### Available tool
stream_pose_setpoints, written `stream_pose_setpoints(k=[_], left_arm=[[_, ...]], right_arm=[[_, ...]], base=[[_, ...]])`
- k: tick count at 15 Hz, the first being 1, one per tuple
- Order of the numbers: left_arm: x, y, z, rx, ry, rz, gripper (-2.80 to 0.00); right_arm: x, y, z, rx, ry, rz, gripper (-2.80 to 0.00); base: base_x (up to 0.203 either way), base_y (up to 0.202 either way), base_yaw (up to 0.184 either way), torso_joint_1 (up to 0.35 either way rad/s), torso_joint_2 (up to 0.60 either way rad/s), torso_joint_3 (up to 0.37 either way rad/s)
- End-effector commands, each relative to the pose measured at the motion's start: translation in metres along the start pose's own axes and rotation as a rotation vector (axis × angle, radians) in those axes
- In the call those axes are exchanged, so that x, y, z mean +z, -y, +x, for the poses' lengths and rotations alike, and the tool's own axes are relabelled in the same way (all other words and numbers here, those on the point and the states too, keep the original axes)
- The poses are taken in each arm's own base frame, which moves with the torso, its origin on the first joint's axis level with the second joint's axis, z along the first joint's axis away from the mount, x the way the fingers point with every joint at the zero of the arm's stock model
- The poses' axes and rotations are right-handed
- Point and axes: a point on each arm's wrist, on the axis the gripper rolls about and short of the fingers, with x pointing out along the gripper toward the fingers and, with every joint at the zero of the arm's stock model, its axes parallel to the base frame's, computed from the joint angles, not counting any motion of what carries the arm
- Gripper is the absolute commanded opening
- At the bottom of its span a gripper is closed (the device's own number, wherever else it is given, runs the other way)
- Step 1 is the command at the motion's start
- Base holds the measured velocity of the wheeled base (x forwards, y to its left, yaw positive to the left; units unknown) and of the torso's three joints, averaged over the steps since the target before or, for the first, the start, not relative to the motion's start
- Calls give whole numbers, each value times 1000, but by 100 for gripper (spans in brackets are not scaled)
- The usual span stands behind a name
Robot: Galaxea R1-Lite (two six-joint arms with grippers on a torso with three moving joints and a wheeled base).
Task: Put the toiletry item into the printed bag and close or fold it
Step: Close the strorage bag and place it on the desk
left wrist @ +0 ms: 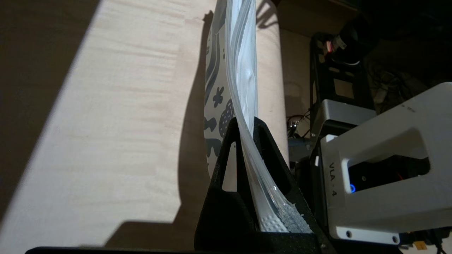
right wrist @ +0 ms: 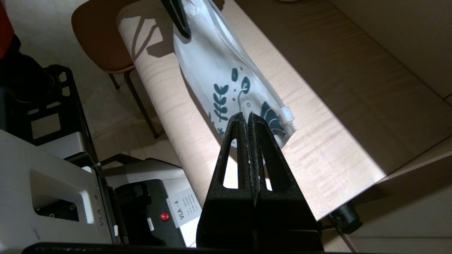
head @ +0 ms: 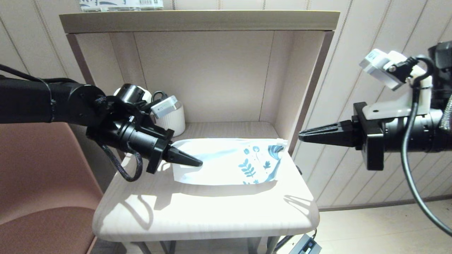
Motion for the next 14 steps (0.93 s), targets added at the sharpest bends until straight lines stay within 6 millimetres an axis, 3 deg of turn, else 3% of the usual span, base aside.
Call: stream_pose_setpoints(k=[1, 4, 8, 9, 14], left_arm=[[-15, -23, 2, 11, -7, -51, -280], [-12, -34, -5, 44, 4, -60, -280], [-7, -32, -8, 53, 11, -63, -280], [-9, -34, -8, 61, 12, -55, 0], [-2, -33, -15, 80, 28, -56, 0]], right_arm=[[0, -3, -4, 1, 4, -5, -280], [-1, -3, -3, 4, 3, -3, -280], [-2, -3, -2, 9, 0, 1, -280], [-3, -3, -1, 10, -3, 3, -280], [-6, -4, -1, 13, -11, 8, -280]], base=[[0, 0, 0, 0, 0, 0], [0, 0, 0, 0, 0, 0], [0, 0, 0, 0, 0, 0], [0, 0, 0, 0, 0, 0], [0, 0, 0, 0, 0, 0]])
